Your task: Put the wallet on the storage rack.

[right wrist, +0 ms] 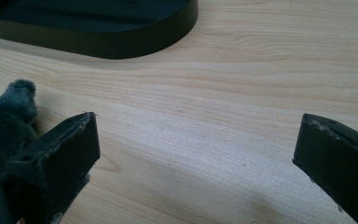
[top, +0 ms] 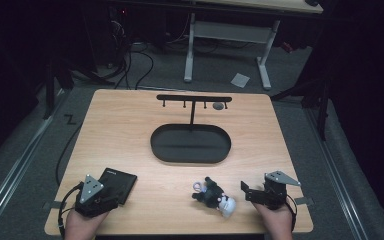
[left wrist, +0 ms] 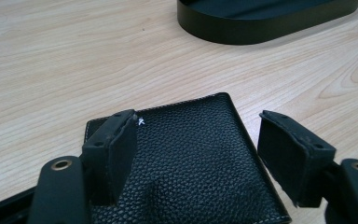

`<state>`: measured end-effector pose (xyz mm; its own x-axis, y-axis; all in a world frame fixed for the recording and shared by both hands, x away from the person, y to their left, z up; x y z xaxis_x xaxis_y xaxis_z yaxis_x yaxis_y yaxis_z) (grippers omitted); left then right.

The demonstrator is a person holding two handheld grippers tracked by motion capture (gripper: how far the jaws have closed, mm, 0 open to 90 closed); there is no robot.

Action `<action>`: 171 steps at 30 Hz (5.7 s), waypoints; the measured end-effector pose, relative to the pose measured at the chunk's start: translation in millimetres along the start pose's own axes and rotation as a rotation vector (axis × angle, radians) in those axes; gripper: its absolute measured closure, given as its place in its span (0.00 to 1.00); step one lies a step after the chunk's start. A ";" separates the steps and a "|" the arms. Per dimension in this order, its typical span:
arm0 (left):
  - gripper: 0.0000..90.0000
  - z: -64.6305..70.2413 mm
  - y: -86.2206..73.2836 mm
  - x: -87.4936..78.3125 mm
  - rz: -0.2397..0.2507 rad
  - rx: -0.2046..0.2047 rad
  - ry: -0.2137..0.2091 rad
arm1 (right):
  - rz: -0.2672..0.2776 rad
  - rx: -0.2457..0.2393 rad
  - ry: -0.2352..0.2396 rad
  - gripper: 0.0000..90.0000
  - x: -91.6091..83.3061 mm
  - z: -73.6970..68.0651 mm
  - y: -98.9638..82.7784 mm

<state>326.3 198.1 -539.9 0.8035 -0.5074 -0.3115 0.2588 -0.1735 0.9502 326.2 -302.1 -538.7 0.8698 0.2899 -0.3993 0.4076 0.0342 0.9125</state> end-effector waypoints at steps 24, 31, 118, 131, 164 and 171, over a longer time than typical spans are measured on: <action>0.34 11.0 0.4 3.8 -0.022 0.033 -0.037 | 0.007 -0.015 0.019 0.13 -0.7 -4.0 -4.9; 0.35 19.8 2.3 5.9 -0.026 0.032 -0.064 | 0.005 -0.030 0.025 0.15 0.0 -7.5 -5.8; 0.91 16.3 13.5 -6.7 0.033 0.071 0.008 | 0.009 0.013 0.049 0.19 0.5 -5.6 -9.7; 0.91 13.0 26.1 -17.4 0.115 -0.004 -0.018 | 0.015 0.005 0.049 0.20 0.5 -6.2 -9.3; 0.92 28.2 49.4 -25.1 0.267 -0.189 -0.142 | 0.008 -0.005 0.041 0.20 1.4 -7.0 -9.6; 0.91 21.7 45.4 -22.7 0.264 -0.244 -0.144 | 0.009 -0.005 0.042 0.20 1.8 -7.1 -9.8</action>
<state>308.3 183.4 -489.9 0.7802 -0.6244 -0.0377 0.1872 0.1755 0.9665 321.7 -295.1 -547.8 0.8610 0.3299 -0.3872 0.3983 0.0362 0.9165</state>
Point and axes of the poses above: each handheld gripper's, and its own axes: x roughly forward along the jaws, y roughly out of its top, z roughly to its right, the point moved 4 cm from there along x, roughly forward along the jaws, and after that the axes turned 13 degrees about z, right-handed, at the moved point
